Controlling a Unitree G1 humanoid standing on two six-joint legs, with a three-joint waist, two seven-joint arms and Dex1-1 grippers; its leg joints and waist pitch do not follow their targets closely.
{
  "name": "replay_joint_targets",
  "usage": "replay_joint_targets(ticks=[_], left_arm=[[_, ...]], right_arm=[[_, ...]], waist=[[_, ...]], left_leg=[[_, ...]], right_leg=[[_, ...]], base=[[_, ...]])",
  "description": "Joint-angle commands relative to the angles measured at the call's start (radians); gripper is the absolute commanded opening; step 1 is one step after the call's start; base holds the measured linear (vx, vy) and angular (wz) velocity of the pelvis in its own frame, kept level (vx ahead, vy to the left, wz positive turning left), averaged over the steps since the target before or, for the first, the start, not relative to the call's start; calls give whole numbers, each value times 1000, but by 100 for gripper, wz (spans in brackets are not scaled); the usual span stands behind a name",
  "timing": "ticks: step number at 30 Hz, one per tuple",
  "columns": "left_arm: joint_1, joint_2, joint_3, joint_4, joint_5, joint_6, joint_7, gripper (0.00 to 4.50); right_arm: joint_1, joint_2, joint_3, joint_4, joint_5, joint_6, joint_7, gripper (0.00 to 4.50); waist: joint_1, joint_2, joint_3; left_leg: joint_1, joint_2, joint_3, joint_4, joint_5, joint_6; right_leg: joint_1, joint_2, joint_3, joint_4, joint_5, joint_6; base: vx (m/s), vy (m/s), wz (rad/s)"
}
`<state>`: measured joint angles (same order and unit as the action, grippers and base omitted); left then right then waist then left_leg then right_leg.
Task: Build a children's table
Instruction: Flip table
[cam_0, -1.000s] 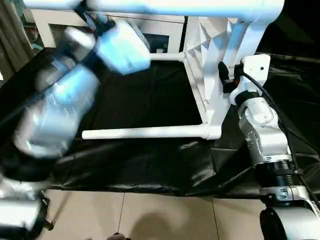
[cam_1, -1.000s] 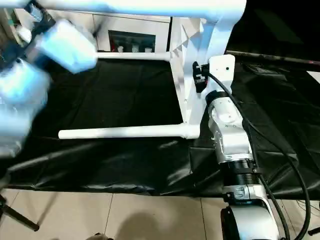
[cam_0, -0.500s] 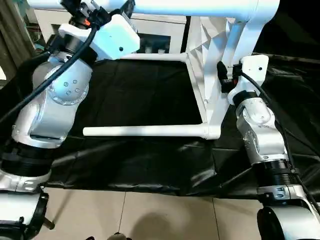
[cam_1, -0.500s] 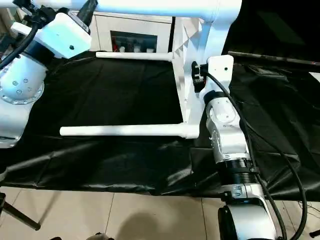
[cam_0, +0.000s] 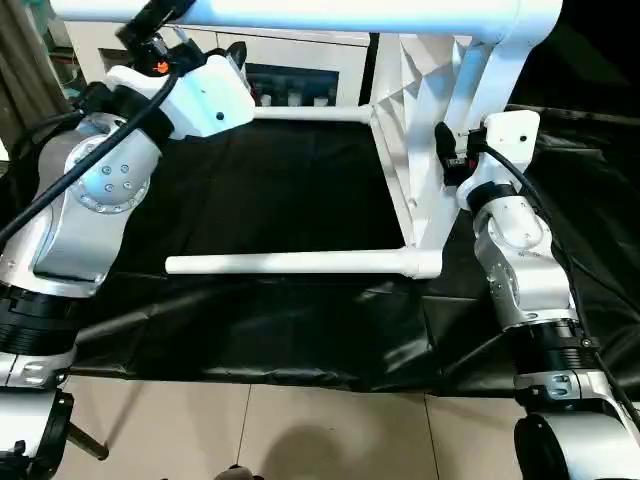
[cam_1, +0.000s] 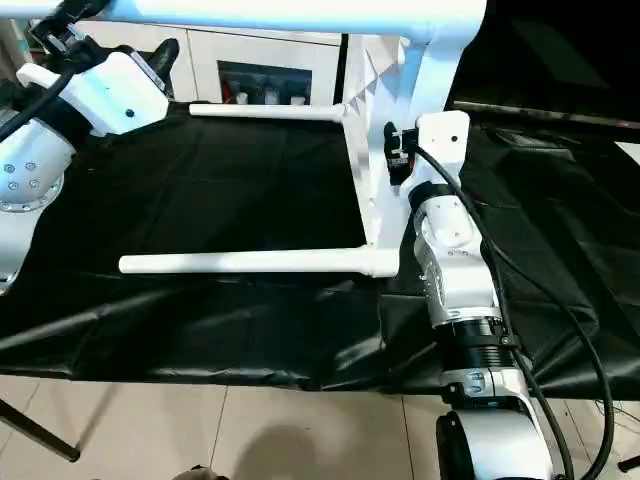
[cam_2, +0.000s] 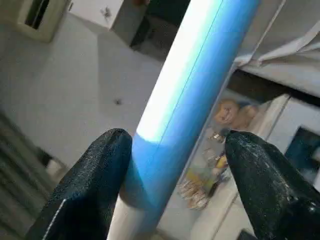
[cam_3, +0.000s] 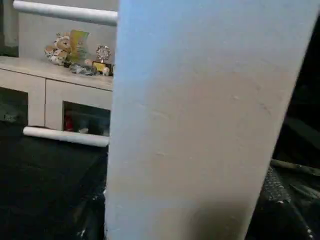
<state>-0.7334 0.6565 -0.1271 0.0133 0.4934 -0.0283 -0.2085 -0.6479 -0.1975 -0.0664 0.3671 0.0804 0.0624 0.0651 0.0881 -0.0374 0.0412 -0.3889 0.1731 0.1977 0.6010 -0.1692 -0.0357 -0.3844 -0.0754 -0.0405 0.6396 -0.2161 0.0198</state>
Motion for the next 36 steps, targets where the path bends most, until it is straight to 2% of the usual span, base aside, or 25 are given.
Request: replay_joint_targets(ticks=[1, 4, 7, 8, 10, 16, 19, 24, 25, 26, 27, 28, 29, 31, 32, 34, 35, 36], left_arm=[[-12, 3, 17, 36, 14, 26, 11, 350], [-15, -7, 36, 32, 21, 53, 34, 350], [-13, -20, 52, 24, 7, 68, 40, 314], [-11, -22, 57, 21, -5, 70, 35, 308], [-8, -26, 63, 18, -11, 69, 35, 294], [17, -62, 77, -27, -42, 104, 25, 242], [23, -79, 85, -37, -52, 117, 28, 237], [29, -131, 142, -39, -109, 168, 50, 235], [21, -161, 178, -37, -146, 194, 69, 235], [14, -187, 207, -37, -177, 215, 83, 235], [8, -210, 233, -38, -206, 235, 98, 235], [-3, -245, 276, -32, -246, 256, 130, 235], [-5, -258, 291, -28, -261, 262, 142, 235], [-6, -270, 304, -26, -273, 268, 147, 235], [-5, -289, 322, -22, -294, 277, 157, 235], [5, -350, 387, -9, -358, 296, 186, 235], [5, -350, 387, -9, -358, 296, 186, 235], [17, -382, 424, 0, -382, 304, 198, 235]], right_arm=[[28, 4, 15, 31, -11, 31, 23, 196], [29, 3, 13, 28, -11, 30, 26, 196], [28, -1, 11, 30, -10, 27, 28, 196], [27, -1, 10, 31, -10, 26, 28, 195], [25, -1, 10, 31, -10, 24, 28, 195], [21, -4, 8, 33, -7, 13, 42, 195], [16, -8, 10, 36, -8, 7, 50, 195], [-9, -55, 15, 38, -39, -14, 60, 195], [-30, -81, 2, 36, -37, -7, 69, 195], [-45, -97, -8, 35, -32, -2, 75, 195], [-60, -114, -14, 38, -31, -4, 84, 195], [-100, -168, -13, 45, -44, -13, 120, 195], [-118, -190, -11, 47, -47, -15, 143, 195], [-135, -212, -9, 48, -45, -16, 170, 195], [-159, -233, -12, 50, -38, -10, 197, 195], [-242, -322, 25, 57, -57, -17, 321, 195], [-242, -322, 25, 57, -57, -17, 321, 195], [-293, -374, 66, 62, -84, -32, 402, 195]], waist=[[-5, 21, -51], [-7, 21, -51], [-7, 21, -51], [-7, 24, -51], [-6, 20, -51], [-6, 18, -50], [-5, 17, -49], [-2, 16, -51], [1, 20, -52], [-1, 16, -51], [3, 12, -57], [6, 15, -61], [10, 12, -63], [25, 16, -63], [25, 20, -62], [25, 18, -62], [26, 19, -63], [27, 23, -63]], left_leg=[[38, 52, -40, -85, -400, -111], [37, 53, -41, -87, -398, -112], [35, 52, -40, -86, -391, -109], [36, 52, -40, -86, -391, -109], [37, 52, -39, -86, -394, -106], [37, 54, -39, -87, -398, -102], [35, 53, -38, -87, -385, -96], [33, 52, -35, -83, -350, -83], [27, 51, -32, -80, -298, -68], [26, 50, -30, -79, -286, -62], [27, 48, -27, -72, -252, -48], [23, 47, -26, -67, -215, -37], [13, 42, -21, -59, -144, -5], [1, 38, -17, -50, -77, 58], [2, 39, -16, -49, -78, 64], [4, 40, -16, -47, -82, 73], [7, 42, -17, -45, -83, 82], [6, 43, -16, -43, -82, 87]], right_leg=[[-1, -63, 42, -90, -267, -131], [0, -61, 41, -87, -255, -133], [2, -62, 42, -88, -239, -140], [1, -62, 42, -88, -238, -140], [0, -61, 42, -89, -240, -141], [-1, -63, 43, -91, -261, -136], [0, -63, 43, -91, -253, -136], [4, -64, 43, -90, -234, -143], [8, -63, 44, -86, -185, -147], [9, -62, 43, -86, -174, -150], [13, -62, 42, -81, -143, -161], [17, -63, 42, -76, -105, -170], [23, -60, 42, -69, -29, -190], [24, -62, 40, -63, 21, -199], [22, -62, 40, -63, 15, -201], [23, -58, 37, -65, -3, -206], [22, -56, 35, -66, -7, -214], [21, -54, 35, -64, -8, -219]], base=[[0, 0, 0], [0, 0, 0], [0, 0, 0], [0, 0, 0], [0, 0, 0], [0, 0, 0], [0, 0, 0], [0, 0, 0], [0, 0, 0], [0, 0, 0], [0, 0, 0], [0, 0, 0], [0, 0, 0], [0, 0, 0], [0, 0, 0], [0, 0, 0], [0, 0, 0], [0, 0, 0]])
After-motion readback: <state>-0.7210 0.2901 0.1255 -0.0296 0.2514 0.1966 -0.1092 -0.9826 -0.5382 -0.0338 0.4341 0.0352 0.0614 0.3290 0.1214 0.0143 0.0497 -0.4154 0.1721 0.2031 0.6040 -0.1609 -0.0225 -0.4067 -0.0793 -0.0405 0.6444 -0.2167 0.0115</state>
